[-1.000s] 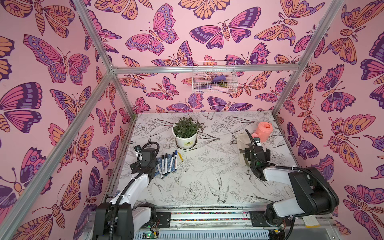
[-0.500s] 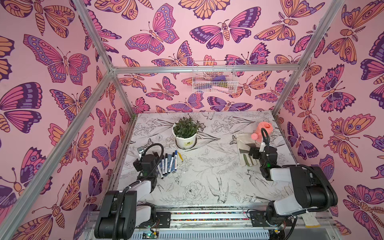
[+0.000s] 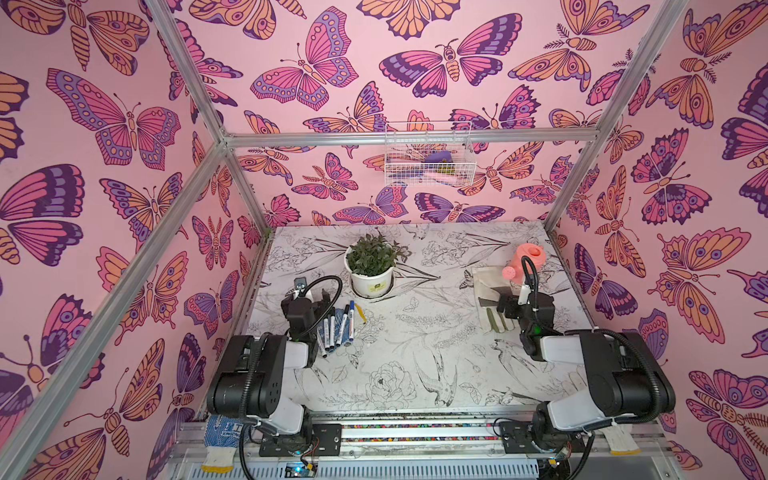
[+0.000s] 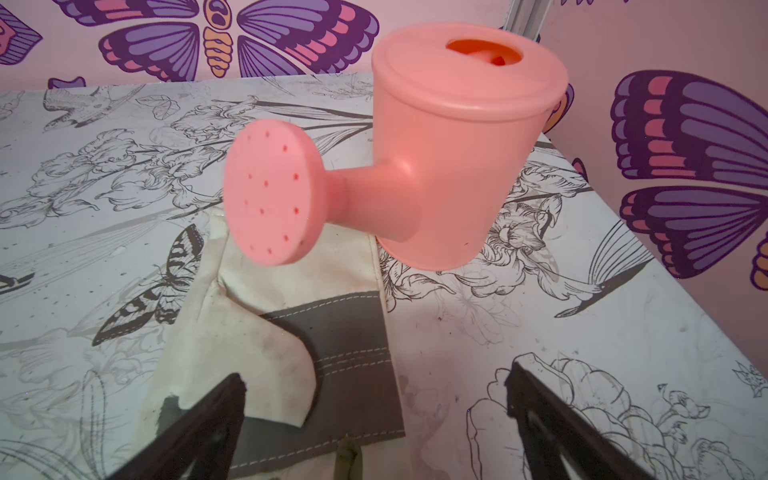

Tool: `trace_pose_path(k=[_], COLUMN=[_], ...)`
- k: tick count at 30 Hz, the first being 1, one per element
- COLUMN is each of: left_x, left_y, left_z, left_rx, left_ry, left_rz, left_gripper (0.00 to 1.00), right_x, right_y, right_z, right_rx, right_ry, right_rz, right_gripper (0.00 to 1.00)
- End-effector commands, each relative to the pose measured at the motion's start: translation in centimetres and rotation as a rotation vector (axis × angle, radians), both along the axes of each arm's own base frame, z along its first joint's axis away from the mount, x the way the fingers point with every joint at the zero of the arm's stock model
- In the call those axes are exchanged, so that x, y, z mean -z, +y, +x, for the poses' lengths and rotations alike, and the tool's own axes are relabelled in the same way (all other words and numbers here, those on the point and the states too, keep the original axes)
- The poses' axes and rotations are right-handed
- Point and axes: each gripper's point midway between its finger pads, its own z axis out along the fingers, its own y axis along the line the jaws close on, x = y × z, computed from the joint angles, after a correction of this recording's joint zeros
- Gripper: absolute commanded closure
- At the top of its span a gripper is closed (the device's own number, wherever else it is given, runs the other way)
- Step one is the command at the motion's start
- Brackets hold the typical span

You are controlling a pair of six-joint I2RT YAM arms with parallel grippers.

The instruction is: Insert the pens into the pen caps

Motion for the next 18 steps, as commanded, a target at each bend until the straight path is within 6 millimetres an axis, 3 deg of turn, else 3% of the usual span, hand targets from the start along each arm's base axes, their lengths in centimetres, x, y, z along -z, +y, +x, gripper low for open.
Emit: trace_pose_path(k=[1, 18], left_x=[0.48, 0.87], left_y=[-1.98, -1.71], left_z=[-0.03, 0.44], left_rx=[0.118, 0.149], left_ry=[0.021, 0.049], left_rz=[0.029, -0.03], left_gripper=[0.02, 0.02], right_x=[-1.44, -1.39], right_y=[0.21, 0.17], right_z=[0.73, 0.72], right_rx=[-0.006, -0.006], right_ry=[-0.043, -0.042], right_rz=[0.01, 0.01], right_gripper=[0.01, 0.01])
